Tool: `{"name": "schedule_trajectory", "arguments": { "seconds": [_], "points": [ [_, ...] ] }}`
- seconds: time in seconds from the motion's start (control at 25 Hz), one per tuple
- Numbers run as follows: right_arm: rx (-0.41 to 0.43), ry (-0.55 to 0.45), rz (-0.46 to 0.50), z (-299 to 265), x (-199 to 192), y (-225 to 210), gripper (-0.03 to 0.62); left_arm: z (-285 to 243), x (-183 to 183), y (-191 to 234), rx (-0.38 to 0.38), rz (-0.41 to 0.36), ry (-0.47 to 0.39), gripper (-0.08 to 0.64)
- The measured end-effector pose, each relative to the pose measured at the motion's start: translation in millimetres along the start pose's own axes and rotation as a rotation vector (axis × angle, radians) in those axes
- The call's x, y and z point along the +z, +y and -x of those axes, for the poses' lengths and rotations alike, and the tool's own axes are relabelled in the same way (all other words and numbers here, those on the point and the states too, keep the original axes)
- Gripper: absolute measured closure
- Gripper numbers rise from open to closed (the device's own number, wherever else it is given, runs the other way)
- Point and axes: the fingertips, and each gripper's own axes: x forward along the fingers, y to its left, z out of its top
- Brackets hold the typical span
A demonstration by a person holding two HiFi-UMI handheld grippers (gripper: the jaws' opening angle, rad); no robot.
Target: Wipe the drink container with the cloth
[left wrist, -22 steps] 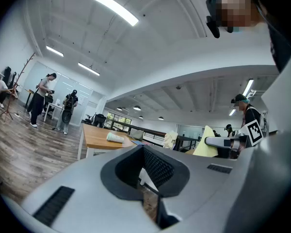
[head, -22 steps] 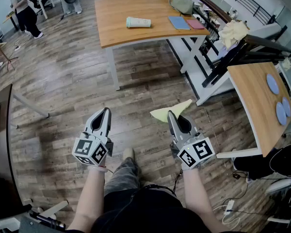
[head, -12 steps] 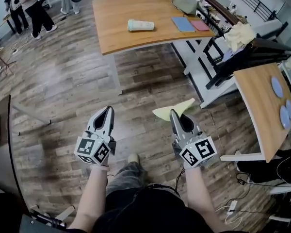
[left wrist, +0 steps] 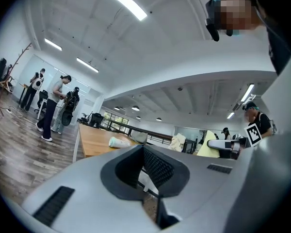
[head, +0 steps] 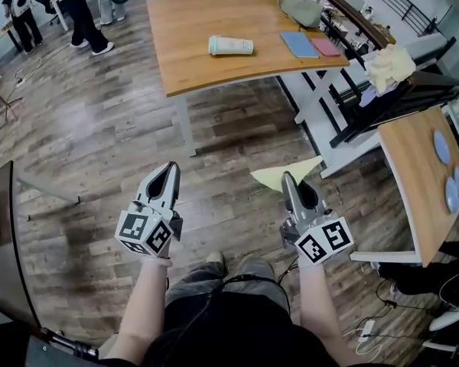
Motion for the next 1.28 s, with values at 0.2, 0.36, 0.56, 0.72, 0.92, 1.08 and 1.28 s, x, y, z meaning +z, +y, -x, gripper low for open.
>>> {"name": "schedule_trajectory", "arguments": {
  "seconds": [0.2, 0.36, 0.56, 0.72, 0.92, 1.08, 1.28],
  "points": [
    [0.019, -0.003, -0.013, -23.1, 1.2, -21.3, 0.577, -19.0, -3.3, 11.2, 0.009, 0.007, 0.004, 0.565],
    [0.047, 0.004, -0.022, -53.6, -4.5, -42.7, 0.577, -42.2, -7.0, 29.3, 0.039, 0.008, 0.008, 0.565],
    [0.110, 0.014, -0.016, -103.3, 0.9, -84.2, 0.577, -94.9, 1.9, 44.2, 0.083, 0.002, -0.005, 0.565],
    [0.160, 0.025, -0.020, -143.3, 11.5, -121.0, 0.577, -147.0, 6.5, 49.8, 0.108, -0.001, -0.007, 0.565],
    [0.219, 0.049, -0.025, -184.5, 16.8, -159.3, 0.577, -209.5, 8.2, 48.9, 0.115, -0.004, -0.008, 0.565],
    [0.266, 0.074, -0.007, -212.2, 19.0, -186.7, 0.577, -250.7, 9.9, 48.0, 0.125, -0.013, -0.015, 0.565],
    [0.349, 0.098, 0.007, -236.0, 21.4, -205.8, 0.577, -283.3, 10.3, 46.9, 0.137, -0.034, -0.020, 0.565]
  ]
}}
